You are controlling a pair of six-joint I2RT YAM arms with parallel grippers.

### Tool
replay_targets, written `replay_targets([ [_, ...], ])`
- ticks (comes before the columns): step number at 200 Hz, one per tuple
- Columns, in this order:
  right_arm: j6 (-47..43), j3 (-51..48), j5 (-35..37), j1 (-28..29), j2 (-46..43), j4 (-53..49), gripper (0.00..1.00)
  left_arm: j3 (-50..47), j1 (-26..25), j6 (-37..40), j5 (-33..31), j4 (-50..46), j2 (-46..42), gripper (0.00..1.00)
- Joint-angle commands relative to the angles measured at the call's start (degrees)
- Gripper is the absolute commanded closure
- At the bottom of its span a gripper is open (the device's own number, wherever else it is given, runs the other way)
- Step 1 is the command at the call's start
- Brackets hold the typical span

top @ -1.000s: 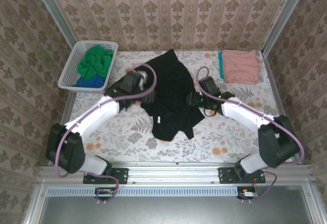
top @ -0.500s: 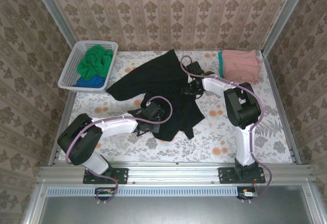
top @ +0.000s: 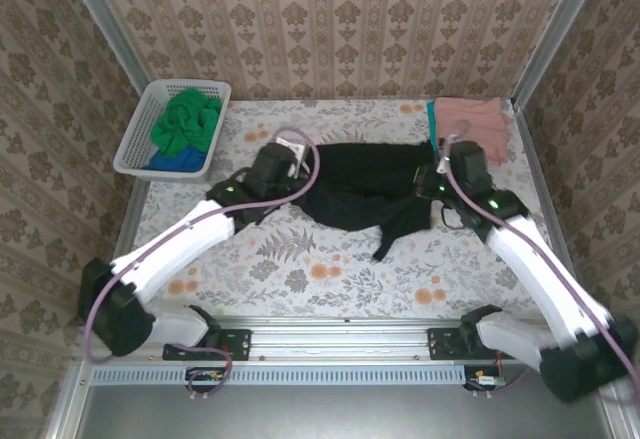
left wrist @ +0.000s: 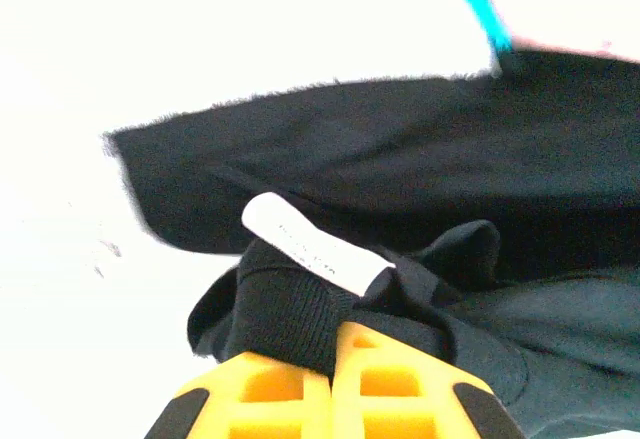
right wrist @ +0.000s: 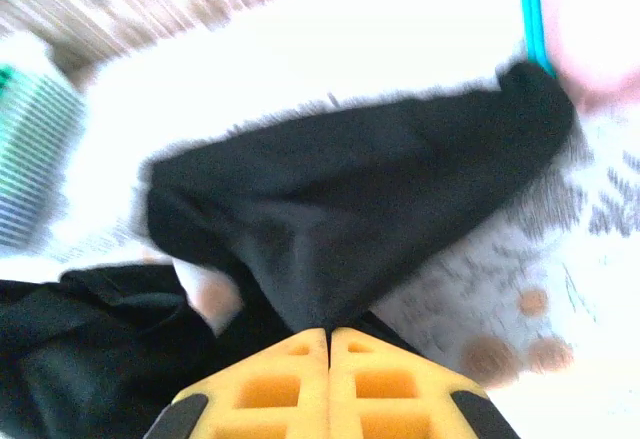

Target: Fold and stack the t-shirts

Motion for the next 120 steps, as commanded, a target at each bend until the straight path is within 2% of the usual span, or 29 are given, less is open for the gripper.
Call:
replay_targets([
  [1,3.04,-1.83,1.51,4.52,0.47,-2.76,1.0,-1.44,9.43,3.54,4.26,-3.78,-0.85,1.0],
  [20,3.67,-2.05,-0.16,8.64,8.65,2.92,1.0,-2.24,17.49,3.96,7.23,-3.5,3.68,1.0],
  [34,3.32,-0.77,-2.03,9.62,16.94,6.78,1.0,-1.71,21.27,4.41,8.64,-1.38,9.14,0.91],
  [37,3.21,-0.42,-2.03,9.65,18.78,7.6,1.0,-1.58,21.82,4.35,8.76,-0.85,10.36,0.84],
  [47,2.76,1.34,-2.2,9.41,24.29,8.95,0.93,-0.22,24.2,4.12,9.46,-0.74,15.59,0.56],
  [56,2.17,3.96,-2.58,9.19,29.62,7.57,0.85,2.49,25.89,3.29,9.57,-3.56,20.52,0.55],
  [66,1.22,6.07,-3.97,9.19,32.64,5.56,0.67,3.53,26.25,2.76,8.92,-4.96,23.53,0.53],
  [82,0.65,4.34,-4.28,9.2,30.98,4.6,0.59,-0.2,25.15,1.88,7.99,-2.82,21.55,0.43],
  [99,1.04,-0.98,0.23,8.01,23.47,1.77,0.47,-5.77,22.84,0.13,5.31,-2.24,14.22,0.29],
  [120,3.43,-9.55,6.4,3.64,12.76,-4.27,0.31,-12.7,15.02,-1.97,-1.6,-3.07,2.22,0.19],
])
